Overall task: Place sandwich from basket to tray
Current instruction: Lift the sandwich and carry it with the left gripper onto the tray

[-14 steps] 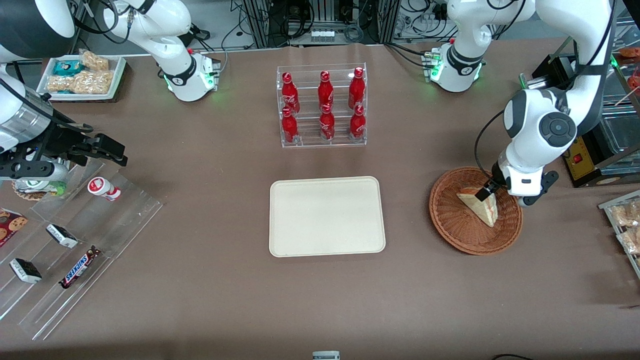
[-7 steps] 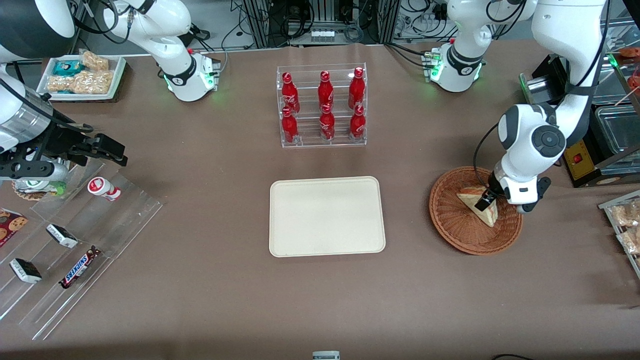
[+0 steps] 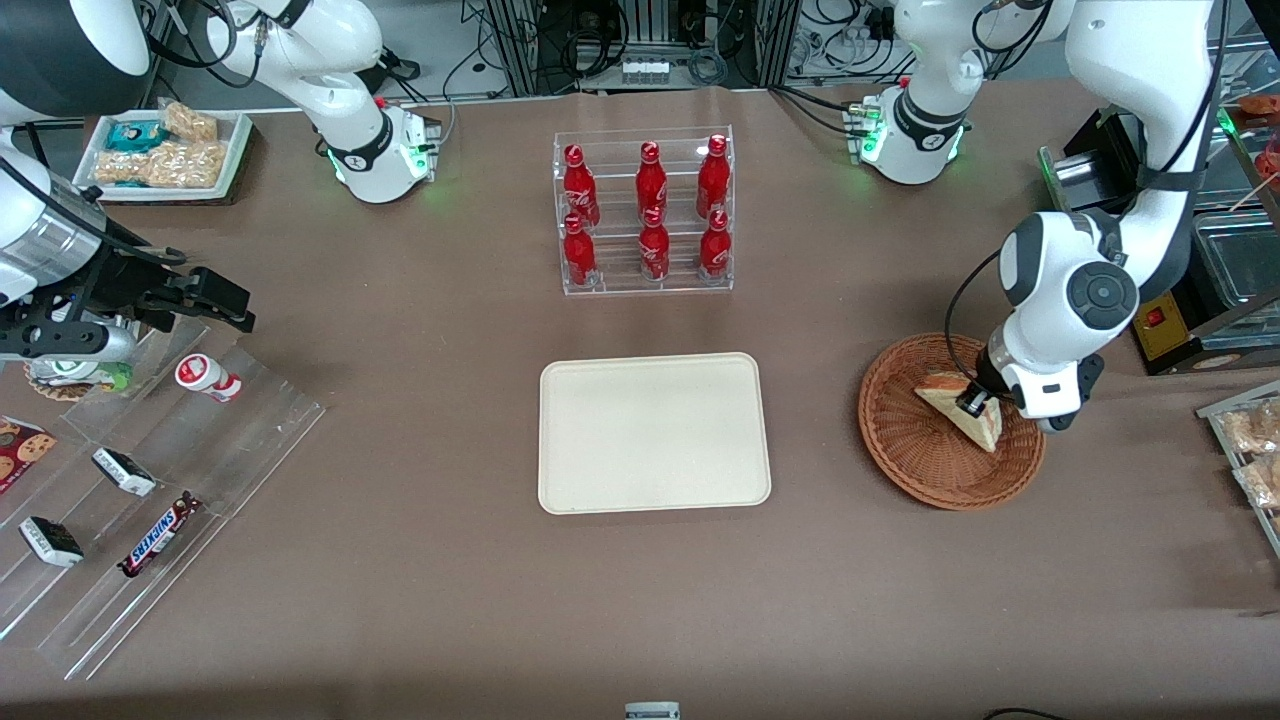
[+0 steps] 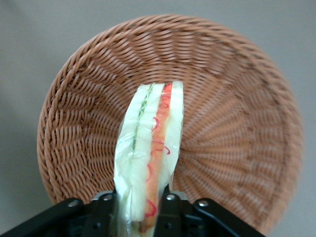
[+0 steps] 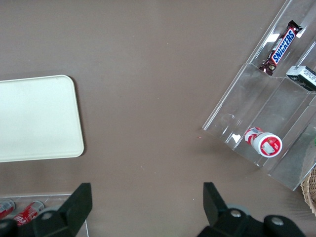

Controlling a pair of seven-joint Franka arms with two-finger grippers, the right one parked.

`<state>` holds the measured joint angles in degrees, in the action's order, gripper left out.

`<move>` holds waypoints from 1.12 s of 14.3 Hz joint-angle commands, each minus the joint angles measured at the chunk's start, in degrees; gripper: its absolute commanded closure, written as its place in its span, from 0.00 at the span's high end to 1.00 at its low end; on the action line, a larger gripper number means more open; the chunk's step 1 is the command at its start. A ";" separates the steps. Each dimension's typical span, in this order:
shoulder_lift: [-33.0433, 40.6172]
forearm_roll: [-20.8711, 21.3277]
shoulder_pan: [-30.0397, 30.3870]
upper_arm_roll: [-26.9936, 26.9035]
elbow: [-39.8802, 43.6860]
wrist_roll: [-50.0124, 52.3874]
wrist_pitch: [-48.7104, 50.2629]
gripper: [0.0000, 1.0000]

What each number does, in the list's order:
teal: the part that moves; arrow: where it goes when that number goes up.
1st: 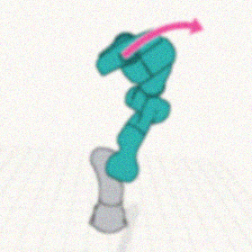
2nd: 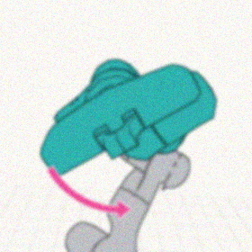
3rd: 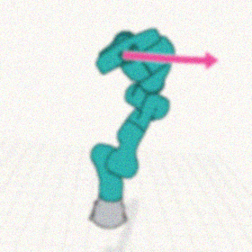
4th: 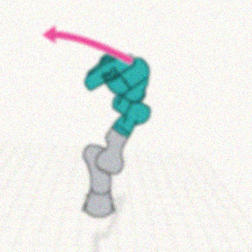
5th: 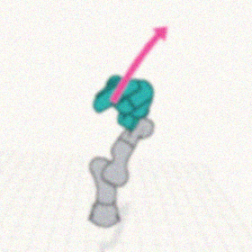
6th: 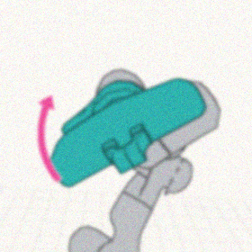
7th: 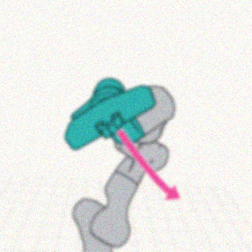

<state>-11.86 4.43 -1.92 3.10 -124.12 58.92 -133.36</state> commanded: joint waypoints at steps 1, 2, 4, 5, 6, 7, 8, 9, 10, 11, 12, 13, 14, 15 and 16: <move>-0.96 0.06 -0.54 4.26 8.43 0.93 8.45 0.01; -1.41 -0.03 -0.54 6.02 9.76 0.85 8.82 0.01; -3.16 0.06 -0.54 11.19 11.35 0.15 8.30 0.02; -4.91 0.14 -0.54 13.49 12.84 -1.60 8.21 0.02; -7.36 0.41 -0.62 16.29 15.55 -3.44 8.21 0.03; -9.82 0.84 -0.63 18.76 18.10 -4.94 8.21 0.03; -12.28 3.11 -2.02 20.52 20.74 -6.52 8.21 0.03; -14.48 6.44 -4.82 20.63 22.77 -7.50 8.21 0.04; -16.16 9.08 -7.19 20.63 24.35 -6.90 8.21 0.04; -18.35 10.07 -9.91 20.63 26.11 -6.45 8.21 0.04; -20.37 10.25 -12.81 20.54 28.65 -5.58 8.12 0.04; -22.40 10.43 -14.93 20.45 31.02 -4.61 8.12 0.04; -24.07 10.60 -16.78 20.45 33.22 -3.65 8.12 0.04; -25.65 10.95 -18.89 20.37 35.07 -1.98 8.12 0.04; -26.89 12.26 -20.30 20.36 36.66 0.03 8.12 0.04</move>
<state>-34.76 13.99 -19.26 23.87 -93.54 55.77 -126.28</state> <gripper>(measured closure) 0.850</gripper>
